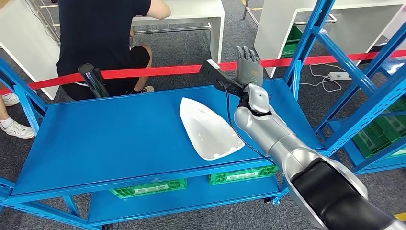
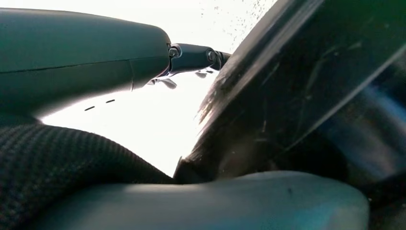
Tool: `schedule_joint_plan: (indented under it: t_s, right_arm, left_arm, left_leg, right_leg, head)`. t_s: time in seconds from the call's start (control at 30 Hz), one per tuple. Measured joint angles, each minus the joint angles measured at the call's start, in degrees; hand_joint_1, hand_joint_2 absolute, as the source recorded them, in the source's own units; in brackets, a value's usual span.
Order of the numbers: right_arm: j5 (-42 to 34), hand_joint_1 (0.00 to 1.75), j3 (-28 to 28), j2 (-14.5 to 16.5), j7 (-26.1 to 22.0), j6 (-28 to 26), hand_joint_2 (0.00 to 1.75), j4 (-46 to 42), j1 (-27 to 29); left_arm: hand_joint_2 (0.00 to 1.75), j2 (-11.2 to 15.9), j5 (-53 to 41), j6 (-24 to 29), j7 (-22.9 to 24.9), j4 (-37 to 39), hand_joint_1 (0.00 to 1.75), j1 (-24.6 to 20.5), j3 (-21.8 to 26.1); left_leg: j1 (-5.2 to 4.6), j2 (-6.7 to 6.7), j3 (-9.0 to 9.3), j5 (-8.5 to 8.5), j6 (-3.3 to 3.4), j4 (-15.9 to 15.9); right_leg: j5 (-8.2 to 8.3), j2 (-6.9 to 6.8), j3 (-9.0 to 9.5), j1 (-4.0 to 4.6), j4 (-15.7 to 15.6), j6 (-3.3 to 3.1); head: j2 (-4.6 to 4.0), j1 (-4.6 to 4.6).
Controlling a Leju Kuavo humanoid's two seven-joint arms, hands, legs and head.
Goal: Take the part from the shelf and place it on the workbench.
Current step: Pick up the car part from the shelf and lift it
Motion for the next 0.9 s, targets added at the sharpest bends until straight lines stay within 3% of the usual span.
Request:
schedule_joint_plan:
  t_s: [0.07, 0.2, 0.4, 0.5, 0.63, 0.9]
  right_arm:
    - [-0.4, 0.00, -2.0, 0.2, -0.3, 0.5, 0.00, -0.2, 0.0]
    - [0.5, 0.00, -5.2, 0.7, 0.0, 3.0, 0.00, -0.3, 0.3]
    - [1.9, 0.00, -8.3, 1.3, 0.2, 9.4, 0.00, -0.1, 1.5]
    - [1.5, 0.00, -9.9, 1.5, -1.2, 12.4, 0.00, 0.4, 1.6]
    - [1.0, 0.00, -11.2, 1.8, -2.9, 14.6, 1.75, 1.3, 1.6]
    - [-0.2, 0.00, -13.8, 3.1, -5.4, 16.8, 1.75, 3.0, 1.6]
  left_arm:
    - [0.00, 0.0, -0.2, 0.0, 0.3, 0.0, 0.00, -0.1, 0.0]
    - [0.00, 0.0, -0.7, 0.0, 0.8, 0.0, 0.00, -0.4, 0.0]
    - [0.00, -0.1, -1.4, 0.0, 1.5, 0.0, 0.00, -0.7, 0.0]
    - [0.00, -0.3, -1.7, 0.0, 1.7, 0.0, 0.00, -0.8, 0.0]
    - [0.00, -0.3, -1.9, 0.0, 1.7, 0.0, 0.00, -0.8, 0.0]
    - [0.00, -0.3, -2.2, 0.0, 1.7, 0.0, 0.00, -0.9, 0.0]
  left_leg:
    - [-0.23, -0.11, 0.13, -0.26, -0.45, 0.1]
    - [-0.48, -0.05, 0.57, -0.36, 0.47, -0.4]
    - [-0.45, 0.13, 1.01, 0.21, -0.88, -1.0]
    - [-0.42, 0.13, 1.05, 0.23, -1.18, -1.1]
    - [-0.36, 0.12, 1.04, 0.20, -1.24, -1.1]
    - [-0.39, 0.10, 1.04, 0.12, -1.32, -1.1]
  right_leg:
    - [1.19, 0.03, 0.90, 0.08, -2.9, -0.43]
    - [1.47, 0.18, 1.08, 0.11, -3.3, -0.87]
    - [1.51, 0.41, 1.11, 0.15, -3.2, -1.33]
    - [1.48, 0.42, 1.10, 0.15, -3.2, -1.40]
    - [1.45, 0.45, 1.12, 0.08, -3.3, -1.42]
    - [1.48, 0.51, 1.24, 0.01, -3.5, -1.34]
  head:
    - [0.00, -0.04]
    - [0.00, -0.07]
    - [0.00, -0.06]
    - [0.00, -0.06]
    - [0.00, -0.05]
    - [0.00, -0.05]
